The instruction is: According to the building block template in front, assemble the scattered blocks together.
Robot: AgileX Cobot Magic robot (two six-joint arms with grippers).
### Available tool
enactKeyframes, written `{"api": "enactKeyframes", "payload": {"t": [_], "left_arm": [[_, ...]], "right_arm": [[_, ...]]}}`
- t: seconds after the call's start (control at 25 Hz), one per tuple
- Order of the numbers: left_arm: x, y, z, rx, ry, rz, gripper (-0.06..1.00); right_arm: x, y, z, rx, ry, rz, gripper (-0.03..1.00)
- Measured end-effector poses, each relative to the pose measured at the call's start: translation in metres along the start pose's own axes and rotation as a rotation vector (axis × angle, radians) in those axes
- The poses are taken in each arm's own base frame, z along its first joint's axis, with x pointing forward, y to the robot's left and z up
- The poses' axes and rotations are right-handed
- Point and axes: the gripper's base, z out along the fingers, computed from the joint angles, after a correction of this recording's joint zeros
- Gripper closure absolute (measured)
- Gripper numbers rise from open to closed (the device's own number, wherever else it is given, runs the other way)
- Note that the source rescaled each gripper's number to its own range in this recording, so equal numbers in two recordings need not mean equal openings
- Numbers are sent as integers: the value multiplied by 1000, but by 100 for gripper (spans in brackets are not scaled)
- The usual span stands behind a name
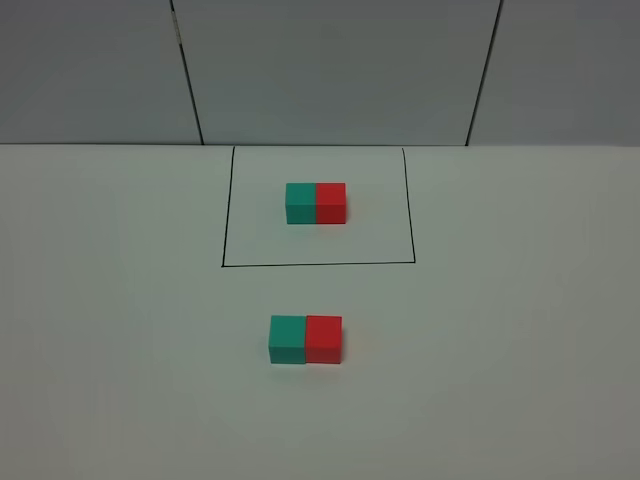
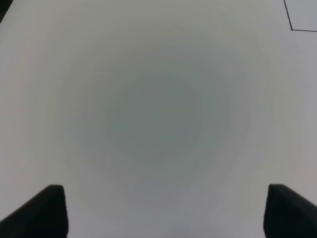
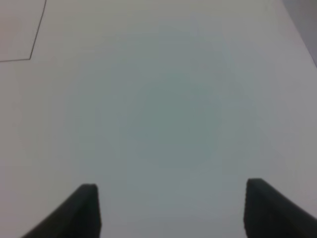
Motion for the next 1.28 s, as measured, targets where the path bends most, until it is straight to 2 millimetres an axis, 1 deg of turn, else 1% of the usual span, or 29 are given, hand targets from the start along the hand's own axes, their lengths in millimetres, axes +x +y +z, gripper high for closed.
{"api": "enactKeyframes", "payload": {"t": [1.28], "left_arm": [[0,0,0,25,1,14,3]], "right_arm": [[0,0,0,0,0,0,22]]}}
